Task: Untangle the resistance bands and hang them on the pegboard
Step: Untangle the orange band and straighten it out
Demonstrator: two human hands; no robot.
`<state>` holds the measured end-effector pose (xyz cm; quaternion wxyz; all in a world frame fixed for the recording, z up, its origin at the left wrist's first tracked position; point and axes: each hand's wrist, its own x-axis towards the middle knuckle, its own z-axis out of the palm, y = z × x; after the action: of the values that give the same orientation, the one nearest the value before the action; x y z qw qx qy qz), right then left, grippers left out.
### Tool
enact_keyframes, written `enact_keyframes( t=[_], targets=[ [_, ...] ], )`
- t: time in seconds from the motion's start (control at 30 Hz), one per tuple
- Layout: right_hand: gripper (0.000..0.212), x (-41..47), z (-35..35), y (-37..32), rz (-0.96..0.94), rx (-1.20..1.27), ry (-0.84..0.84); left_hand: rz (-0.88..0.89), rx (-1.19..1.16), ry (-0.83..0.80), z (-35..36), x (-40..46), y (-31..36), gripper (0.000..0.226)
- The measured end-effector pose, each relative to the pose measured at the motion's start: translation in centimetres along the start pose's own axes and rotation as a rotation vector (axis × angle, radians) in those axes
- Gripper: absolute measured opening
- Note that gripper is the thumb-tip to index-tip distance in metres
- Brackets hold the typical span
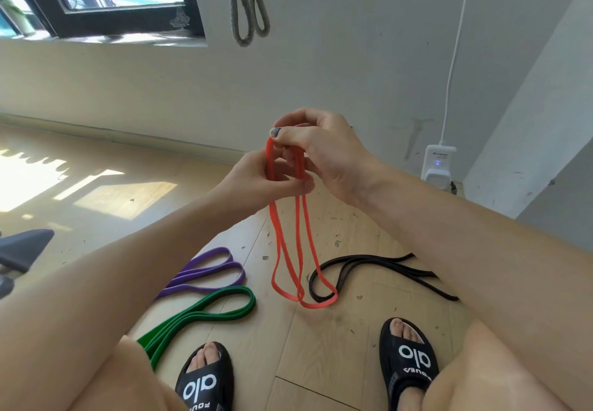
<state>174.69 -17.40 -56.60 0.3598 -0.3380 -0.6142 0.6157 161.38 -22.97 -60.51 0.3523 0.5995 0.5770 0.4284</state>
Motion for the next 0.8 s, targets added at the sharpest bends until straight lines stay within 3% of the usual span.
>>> enact_keyframes(
  t=[0.27, 0.53, 0.8],
  targets=[
    [0.011, -0.1, -0.2, -0.1, 0.007, 0.074, -0.016, -0.001, 0.003, 0.033, 0.1, 0.1, -0.1, 0.019],
    [0.013, -0.1, -0.5, 0.0, 0.001, 0.123, -0.01, -0.054, 0.027, -0.041, -0.8, 0.0, -0.5, 0.021],
    [0.017, 0.0, -1.0, 0.0, 0.012, 0.157, -0.022, -0.016, 0.191, -0.093, -1.9, 0.0, -0.9, 0.014]
  ],
)
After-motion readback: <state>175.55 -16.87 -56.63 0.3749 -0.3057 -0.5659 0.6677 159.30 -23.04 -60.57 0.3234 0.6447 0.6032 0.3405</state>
